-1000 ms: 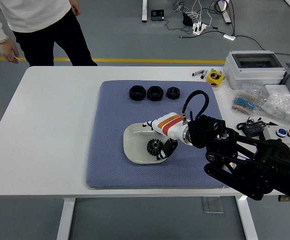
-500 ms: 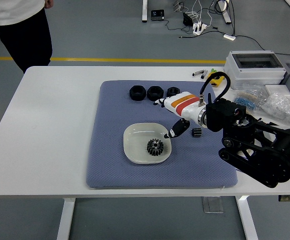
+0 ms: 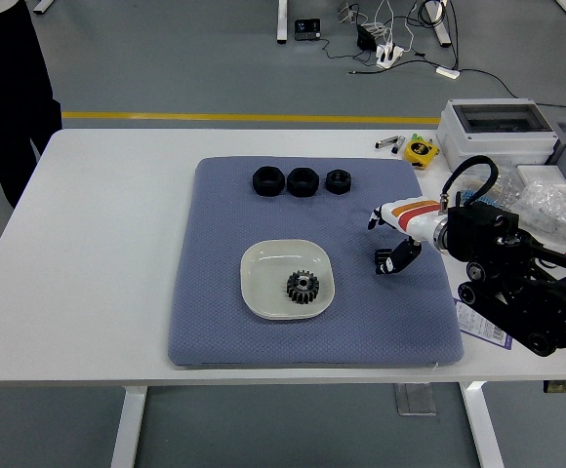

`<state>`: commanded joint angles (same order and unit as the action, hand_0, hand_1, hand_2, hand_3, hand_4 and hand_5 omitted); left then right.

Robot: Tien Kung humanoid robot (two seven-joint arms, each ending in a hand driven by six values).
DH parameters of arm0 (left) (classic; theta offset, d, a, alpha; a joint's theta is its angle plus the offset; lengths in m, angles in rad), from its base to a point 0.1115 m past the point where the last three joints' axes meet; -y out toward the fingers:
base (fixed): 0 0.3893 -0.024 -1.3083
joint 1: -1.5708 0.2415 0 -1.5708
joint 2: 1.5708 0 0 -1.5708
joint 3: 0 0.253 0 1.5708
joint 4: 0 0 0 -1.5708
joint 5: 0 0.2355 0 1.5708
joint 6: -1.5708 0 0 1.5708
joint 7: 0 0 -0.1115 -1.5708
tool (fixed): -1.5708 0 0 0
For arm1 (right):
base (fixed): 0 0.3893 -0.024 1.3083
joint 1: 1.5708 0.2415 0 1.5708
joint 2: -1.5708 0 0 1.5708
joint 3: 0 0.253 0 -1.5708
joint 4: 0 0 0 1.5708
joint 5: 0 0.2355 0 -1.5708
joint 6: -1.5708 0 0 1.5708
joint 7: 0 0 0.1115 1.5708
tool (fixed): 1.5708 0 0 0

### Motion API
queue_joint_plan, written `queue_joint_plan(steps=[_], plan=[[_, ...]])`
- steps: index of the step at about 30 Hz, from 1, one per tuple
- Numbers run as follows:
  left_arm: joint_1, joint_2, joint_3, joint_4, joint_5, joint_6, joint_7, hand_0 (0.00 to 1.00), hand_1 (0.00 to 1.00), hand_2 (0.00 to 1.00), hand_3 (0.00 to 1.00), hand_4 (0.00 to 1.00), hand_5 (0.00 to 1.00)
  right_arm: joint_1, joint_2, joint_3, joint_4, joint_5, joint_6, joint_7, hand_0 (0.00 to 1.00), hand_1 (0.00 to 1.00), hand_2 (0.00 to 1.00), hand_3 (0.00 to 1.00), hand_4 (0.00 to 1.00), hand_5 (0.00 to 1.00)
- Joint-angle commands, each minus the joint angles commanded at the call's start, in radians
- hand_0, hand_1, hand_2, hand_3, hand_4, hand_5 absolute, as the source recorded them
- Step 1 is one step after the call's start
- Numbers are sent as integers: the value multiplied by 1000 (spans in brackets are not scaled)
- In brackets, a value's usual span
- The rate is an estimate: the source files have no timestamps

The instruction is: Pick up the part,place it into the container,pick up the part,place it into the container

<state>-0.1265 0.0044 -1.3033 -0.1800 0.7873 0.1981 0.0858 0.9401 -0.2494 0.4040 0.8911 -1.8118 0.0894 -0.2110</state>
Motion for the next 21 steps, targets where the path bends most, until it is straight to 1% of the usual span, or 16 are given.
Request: queue_joint_plan(steps=[5,6,11,12,15,21], plan=[[0,0,1,0,-2,0,0,721,647,691,585,642,756,-7,-2,1,-32,9,-8,3,696,688,741,717,927,272],[0,0,1,0,-3,0,0,721,646,691,585,642,759,-9,-2,1,-35,11,-9,4,646,644,700,653,900,270],[-1,-1,3,0,-7,0,-1,721,646,691,585,642,759,-11,5,-3,-60,29,-21,24,646,644,700,653,900,270],[-1,-1,3,0,-8,0,-1,721,646,692,586,641,758,-12,7,-4,-63,32,-23,26,616,624,660,578,830,256],[-2,-2,4,0,-7,1,-1,721,646,692,586,641,758,-14,11,-4,-68,40,-34,31,616,624,660,578,830,256],[-3,-2,6,0,-12,2,-1,719,647,691,587,641,758,-19,9,3,-53,44,-36,27,599,617,645,565,813,268]])
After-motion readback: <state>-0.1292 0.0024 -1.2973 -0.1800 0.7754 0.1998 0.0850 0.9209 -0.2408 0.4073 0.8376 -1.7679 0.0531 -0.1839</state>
